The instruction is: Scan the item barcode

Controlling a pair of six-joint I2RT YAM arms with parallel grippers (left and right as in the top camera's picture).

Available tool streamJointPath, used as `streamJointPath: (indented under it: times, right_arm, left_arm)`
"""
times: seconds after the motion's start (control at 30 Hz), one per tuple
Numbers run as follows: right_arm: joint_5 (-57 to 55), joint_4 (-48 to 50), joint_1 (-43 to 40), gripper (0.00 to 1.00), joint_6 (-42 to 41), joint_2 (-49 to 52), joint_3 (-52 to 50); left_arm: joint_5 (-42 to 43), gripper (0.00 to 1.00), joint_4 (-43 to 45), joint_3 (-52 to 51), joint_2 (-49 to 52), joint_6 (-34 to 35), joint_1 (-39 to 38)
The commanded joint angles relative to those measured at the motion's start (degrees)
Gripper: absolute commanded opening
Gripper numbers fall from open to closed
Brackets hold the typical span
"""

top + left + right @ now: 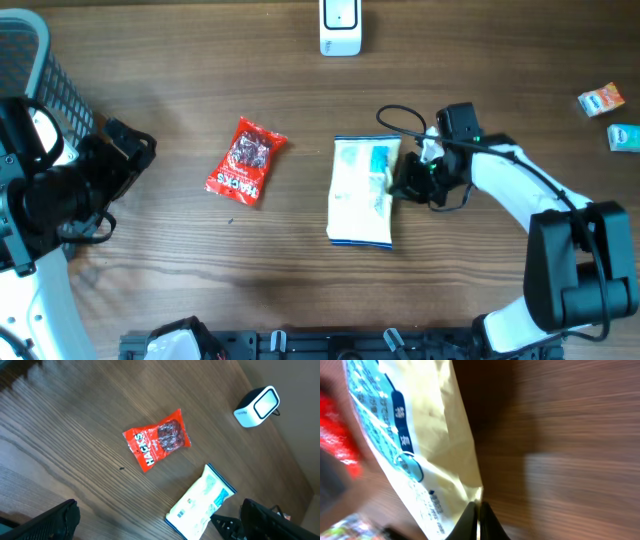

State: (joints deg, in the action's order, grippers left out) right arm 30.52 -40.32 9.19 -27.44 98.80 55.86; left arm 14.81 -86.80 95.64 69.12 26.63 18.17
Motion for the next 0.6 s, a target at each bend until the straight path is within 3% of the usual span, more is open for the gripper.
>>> streamJointPath:
  times: [0.0,0.17,0.27,0.33,0.4,0.5,0.57]
  right_arm:
    - [-14.5,-7.7,0.2,0.08,8.6,-0.1,9.1]
    - [-14.1,-18.4,0.2,0.23,12.3,-0.1,20.0]
    - [-0.3,-19.1,0.5,0.17,17.4,0.0,21.0]
    - [1.2,-18.8,1.9,0.12,18.3,0.0,20.0]
    - [-1.2,-15.8,4.7,0.1,17.9,0.2,18.1]
    - [-5.2,-5.2,7.5,0.13,8.9,0.8,12.4]
    - [-1.4,2.1,7.7,0.12,7.1,2.2,8.8]
  left_arm:
    - [-0.3,1.0,0.2,0.2,0.0,-0.9,0.4]
    - [-0.3,1.0,0.2,0.2,0.0,-0.9,0.4]
    - [-0.3,1.0,0.2,0.2,0.0,-0.9,0.4]
    - [-0.3,1.0,0.2,0.2,0.0,-0.9,0.4]
    - [-0.3,1.0,0.2,0.2,0.0,-0.9,0.4]
    - [-0.3,1.0,0.2,0.2,0.0,-0.9,0.4]
    - [-0.3,1.0,0.2,0.2,0.0,-0.9,0.4]
